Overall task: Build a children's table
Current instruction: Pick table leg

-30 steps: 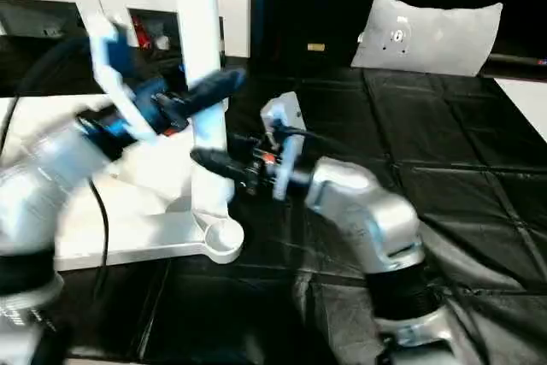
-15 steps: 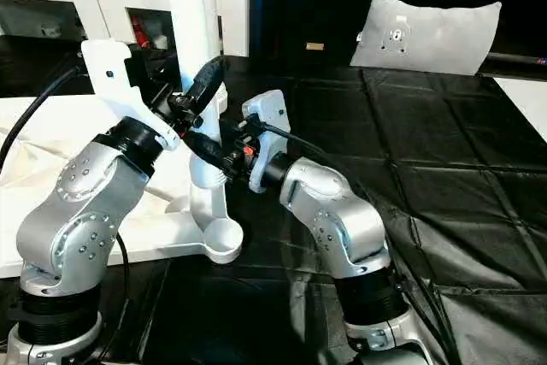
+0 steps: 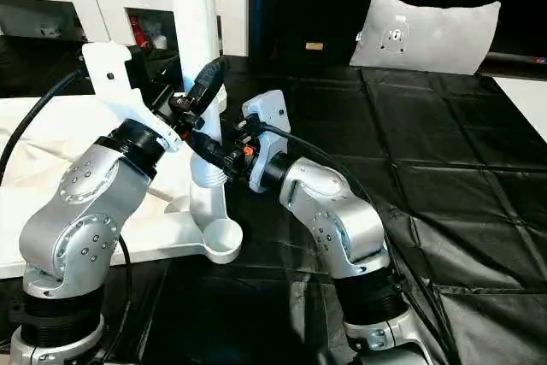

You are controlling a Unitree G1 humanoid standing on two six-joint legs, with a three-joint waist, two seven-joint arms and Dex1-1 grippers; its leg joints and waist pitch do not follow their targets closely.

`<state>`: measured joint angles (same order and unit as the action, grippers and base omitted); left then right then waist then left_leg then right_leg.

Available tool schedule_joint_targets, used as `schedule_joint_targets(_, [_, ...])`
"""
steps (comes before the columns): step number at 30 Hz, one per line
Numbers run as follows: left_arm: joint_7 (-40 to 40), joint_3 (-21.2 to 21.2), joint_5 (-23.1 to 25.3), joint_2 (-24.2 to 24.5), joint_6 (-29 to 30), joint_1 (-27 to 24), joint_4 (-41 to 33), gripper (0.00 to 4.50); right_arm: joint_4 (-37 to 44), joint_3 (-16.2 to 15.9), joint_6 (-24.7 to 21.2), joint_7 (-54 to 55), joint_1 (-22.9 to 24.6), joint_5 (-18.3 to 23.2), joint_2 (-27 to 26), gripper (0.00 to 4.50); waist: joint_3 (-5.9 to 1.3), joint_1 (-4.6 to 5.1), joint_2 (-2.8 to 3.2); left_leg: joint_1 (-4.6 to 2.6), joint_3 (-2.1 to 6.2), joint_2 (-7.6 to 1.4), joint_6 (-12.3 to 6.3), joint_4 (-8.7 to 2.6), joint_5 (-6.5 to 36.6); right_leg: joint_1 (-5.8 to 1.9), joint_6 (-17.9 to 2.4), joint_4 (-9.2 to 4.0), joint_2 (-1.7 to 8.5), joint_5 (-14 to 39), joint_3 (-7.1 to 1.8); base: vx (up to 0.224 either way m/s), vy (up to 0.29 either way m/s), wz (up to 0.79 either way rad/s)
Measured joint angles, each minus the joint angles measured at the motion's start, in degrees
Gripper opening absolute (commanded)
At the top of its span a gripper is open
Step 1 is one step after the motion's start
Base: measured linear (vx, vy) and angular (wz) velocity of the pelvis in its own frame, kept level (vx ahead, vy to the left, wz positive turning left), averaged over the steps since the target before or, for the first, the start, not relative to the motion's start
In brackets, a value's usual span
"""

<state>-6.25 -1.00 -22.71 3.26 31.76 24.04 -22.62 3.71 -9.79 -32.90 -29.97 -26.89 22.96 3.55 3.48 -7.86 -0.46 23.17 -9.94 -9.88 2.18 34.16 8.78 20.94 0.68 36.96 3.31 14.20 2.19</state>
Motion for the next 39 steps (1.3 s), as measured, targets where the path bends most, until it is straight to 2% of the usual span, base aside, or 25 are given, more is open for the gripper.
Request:
schedule_joint_targets(4, [-1.2,-0.8,0.4,1.7,0.7,-0.1,0.0,2.58,0.0,0.0,0.0,-0.5,0.0,-0.1,0.2,1.88,0.0,0.07,0.0,0.0,0.0,0.0,0.0,0.0,0.0,0.0,0.0,0.01,0.0,0.0,0.0,0.0,0.0,0.0])
schedule_joint_targets(9, [-1.8,-4.2,5.8,6.0,0.0,0.2,0.0,2.51,-0.6,-0.2,0.2,-0.7,0.0,-0.2,0.5,1.88,0.0,0.17,0.0,0.0,0.0,0.0,0.0,0.0,0.0,0.0,0.0,-0.01,-0.01,0.0,0.0,0.0,0.0,0.0])
schedule_joint_targets(10, [-2.0,-4.6,6.8,6.4,-0.6,0.3,0.0,2.2,-0.6,-0.2,0.5,-0.7,0.0,-0.2,0.5,1.88,0.0,0.19,0.01,0.0,0.0,0.01,0.0,0.0,0.0,0.0,0.0,-0.01,-0.01,0.0,-0.02,0.0,0.0,0.0])
schedule_joint_targets(13, [-2.2,-5.8,7.5,6.6,-1.6,0.6,0.0,2.14,-0.6,-0.1,1.1,-0.8,0.0,-0.2,0.4,1.88,0.0,0.24,0.01,0.0,0.0,0.01,0.0,0.0,0.0,0.0,0.0,-0.01,-0.01,0.0,-0.02,0.0,0.0,0.0])
schedule_joint_targets(19, [-2.5,-7.5,9.4,7.7,-2.6,0.9,0.0,1.96,-0.7,0.0,1.4,-0.8,-0.2,-0.2,0.4,1.88,0.0,1.12,0.01,0.0,0.0,0.01,0.0,0.0,0.0,0.0,0.0,0.0,-0.01,0.0,-0.01,0.0,0.0,0.0])
schedule_joint_targets(22, [-2.1,-5.4,7.7,5.0,-1.6,0.9,0.0,1.94,-0.8,0.2,2.0,-1.1,-0.3,-0.2,0.6,1.88,0.0,1.44,0.01,0.0,0.0,0.01,0.0,0.0,0.0,0.01,0.0,0.02,-0.01,0.0,-0.02,0.0,0.0,0.0])
schedule_joint_targets(26, [-0.3,-0.7,2.1,0.8,0.8,0.9,0.1,1.89,-0.8,0.2,2.1,-1.2,-0.9,-0.5,1.1,1.88,0.0,1.55,0.01,-0.01,0.0,0.0,0.0,0.0,0.0,0.01,0.0,0.02,-0.01,0.0,-0.01,0.0,0.0,0.0])
schedule_joint_targets(28, [0.0,0.8,-0.3,0.4,2.0,1.0,0.5,1.88,-0.8,0.1,1.8,-1.4,-0.9,-0.4,1.1,1.88,0.0,1.54,0.01,0.0,0.0,0.01,0.0,0.0,0.0,0.01,0.0,0.02,-0.01,0.0,0.0,0.0,0.0,0.0])
schedule_joint_targets(29, [0.3,2.0,-1.9,-0.1,3.0,1.3,1.0,1.88,-0.8,0.3,1.3,-1.5,-0.9,0.0,1.3,2.44,0.0,1.47,0.01,0.0,0.0,0.01,0.0,0.0,0.0,0.0,0.0,0.02,-0.01,0.0,0.0,0.0,0.0,0.0])
schedule_joint_targets(30, [0.3,2.9,-2.8,-0.6,3.6,1.6,1.4,1.88,-0.8,0.6,0.9,-1.8,-1.0,0.4,1.4,2.44,0.0,1.42,0.01,0.01,0.0,0.01,0.0,0.0,0.0,0.0,0.0,0.01,-0.01,0.0,-0.01,0.0,0.0,0.0])
schedule_joint_targets(31, [0.3,3.6,-3.6,-0.6,4.1,1.8,1.6,1.88,-0.8,0.9,0.6,-2.2,-1.0,1.3,1.4,2.44,0.0,1.42,0.01,0.01,0.0,0.01,0.0,0.0,0.0,0.0,0.0,0.0,-0.01,0.0,-0.01,0.0,0.0,0.0])
schedule_joint_targets(34, [0.1,6.5,-5.4,-0.1,6.3,3.8,3.4,1.88,0.3,5.2,-3.7,-4.9,-1.2,7.9,2.0,2.82,0.0,1.35,0.01,0.02,0.0,0.01,0.0,0.02,0.0,-0.01,0.0,0.01,-0.01,0.0,0.0,0.0,0.0,0.0])
schedule_joint_targets(35, [-0.2,8.2,-7.1,0.1,7.5,4.8,4.3,1.87,1.5,6.8,-5.9,-6.4,-1.3,11.4,2.9,2.91,0.01,1.36,0.01,0.02,0.0,0.01,-0.01,0.02,0.0,-0.01,0.0,0.01,-0.01,0.0,-0.01,0.0,0.0,0.0])
schedule_joint_targets(39, [-1.7,12.2,-13.2,1.2,10.4,7.3,6.8,1.86,4.3,11.6,-11.0,-9.7,-2.6,20.1,5.3,3.26,0.0,1.24,0.0,0.02,0.0,0.01,-0.01,0.03,0.0,-0.01,0.0,0.02,-0.01,0.0,0.01,0.0,0.0,0.0])
